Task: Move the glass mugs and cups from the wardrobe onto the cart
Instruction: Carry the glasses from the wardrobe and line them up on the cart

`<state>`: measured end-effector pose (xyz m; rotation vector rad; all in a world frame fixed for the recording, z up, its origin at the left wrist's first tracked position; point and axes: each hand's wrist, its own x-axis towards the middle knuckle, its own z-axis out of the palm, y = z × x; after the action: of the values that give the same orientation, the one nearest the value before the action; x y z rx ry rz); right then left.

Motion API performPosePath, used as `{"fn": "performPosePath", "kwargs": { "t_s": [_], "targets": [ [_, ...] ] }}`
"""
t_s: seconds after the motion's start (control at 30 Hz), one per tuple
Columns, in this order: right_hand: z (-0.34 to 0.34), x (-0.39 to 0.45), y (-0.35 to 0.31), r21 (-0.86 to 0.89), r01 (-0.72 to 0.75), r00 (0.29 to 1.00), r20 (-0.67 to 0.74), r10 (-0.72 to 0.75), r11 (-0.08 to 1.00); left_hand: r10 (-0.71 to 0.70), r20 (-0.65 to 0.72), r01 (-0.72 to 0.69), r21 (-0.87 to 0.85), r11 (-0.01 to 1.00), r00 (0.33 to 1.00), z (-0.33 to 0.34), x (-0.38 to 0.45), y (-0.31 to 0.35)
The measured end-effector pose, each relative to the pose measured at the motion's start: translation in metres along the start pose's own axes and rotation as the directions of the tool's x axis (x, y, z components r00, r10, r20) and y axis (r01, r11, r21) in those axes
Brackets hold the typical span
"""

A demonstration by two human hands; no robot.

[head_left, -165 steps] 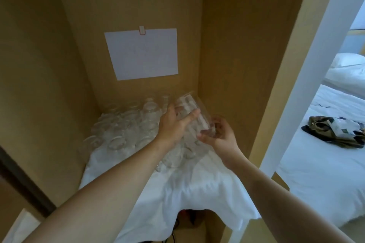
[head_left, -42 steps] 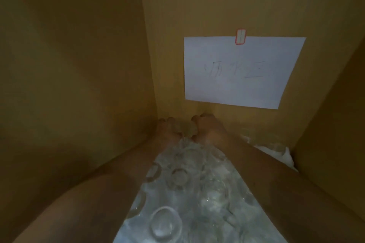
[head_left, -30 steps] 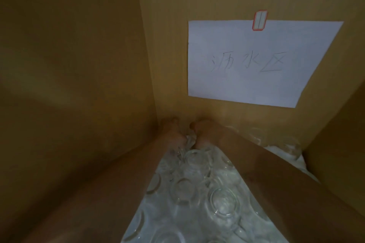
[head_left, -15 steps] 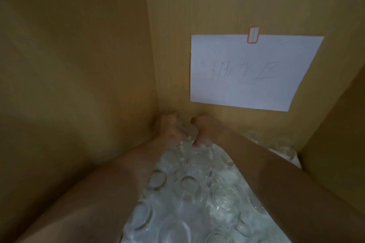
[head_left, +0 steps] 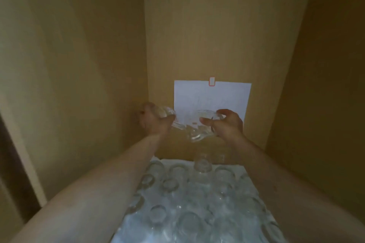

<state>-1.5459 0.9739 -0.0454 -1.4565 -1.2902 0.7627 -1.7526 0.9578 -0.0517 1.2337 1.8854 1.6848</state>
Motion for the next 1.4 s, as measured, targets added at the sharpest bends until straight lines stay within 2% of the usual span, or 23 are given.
{"fn": "performPosePath", "kwargs": {
  "t_s": [0.1,0.17,0.23,0.33,0.4,0.47,0.57,0.73,0.9,1.13,1.3,1.4],
  "targets": [
    [-0.037,-0.029,-0.004,0.319,-0.086,0.991,-0.067,0.112,0.944,-0.13,-0.041,0.119,-0.206,0.971,0.991,-0.013,-0.022,0.024],
    [-0.061,-0.051,-0.007,0.493,-0.113,0.988,-0.037,0.15,0.863,-0.232,0.001,0.213,-0.398,0.892,0.973,-0.022,-0.042,0.041],
    [-0.082,-0.071,-0.011,0.632,-0.186,0.982,0.095,0.162,0.753,-0.326,0.066,0.309,-0.535,0.786,0.943,-0.029,-0.062,0.056],
    [-0.106,-0.1,-0.016,0.797,-0.304,0.951,0.29,0.112,0.521,-0.396,0.124,0.384,-0.615,0.689,0.91,-0.04,-0.091,0.068],
    [-0.115,-0.118,-0.016,0.857,-0.341,0.935,0.353,0.043,0.386,-0.397,0.173,0.405,-0.658,0.635,0.902,-0.049,-0.112,0.072],
    [-0.119,-0.134,-0.014,0.867,-0.369,0.918,0.396,-0.015,0.336,-0.405,0.251,0.455,-0.694,0.558,0.879,-0.059,-0.131,0.075],
    [-0.123,-0.152,-0.008,0.867,-0.413,0.903,0.429,0.004,0.278,-0.362,0.411,0.545,-0.695,0.47,0.837,-0.074,-0.156,0.079],
    [-0.136,-0.179,0.004,0.843,-0.455,0.887,0.458,0.061,0.285,-0.257,0.515,0.576,-0.714,0.399,0.817,-0.095,-0.188,0.084],
    [-0.144,-0.204,0.001,0.801,-0.461,0.876,0.479,0.055,0.382,-0.176,0.538,0.564,-0.756,0.332,0.825,-0.104,-0.2,0.085],
    [-0.135,-0.226,-0.006,0.804,-0.382,0.9,0.435,-0.013,0.455,-0.113,0.606,0.595,-0.701,0.392,0.788,-0.11,-0.193,0.077],
    [-0.118,-0.242,0.001,0.82,-0.34,0.93,0.365,0.036,0.46,-0.176,0.659,0.653,-0.603,0.459,0.732,-0.12,-0.184,0.056],
    [-0.108,-0.257,0.006,0.821,-0.288,0.952,0.301,0.054,0.493,-0.168,0.708,0.695,-0.568,0.44,0.686,-0.127,-0.18,0.043]
  ]
}}
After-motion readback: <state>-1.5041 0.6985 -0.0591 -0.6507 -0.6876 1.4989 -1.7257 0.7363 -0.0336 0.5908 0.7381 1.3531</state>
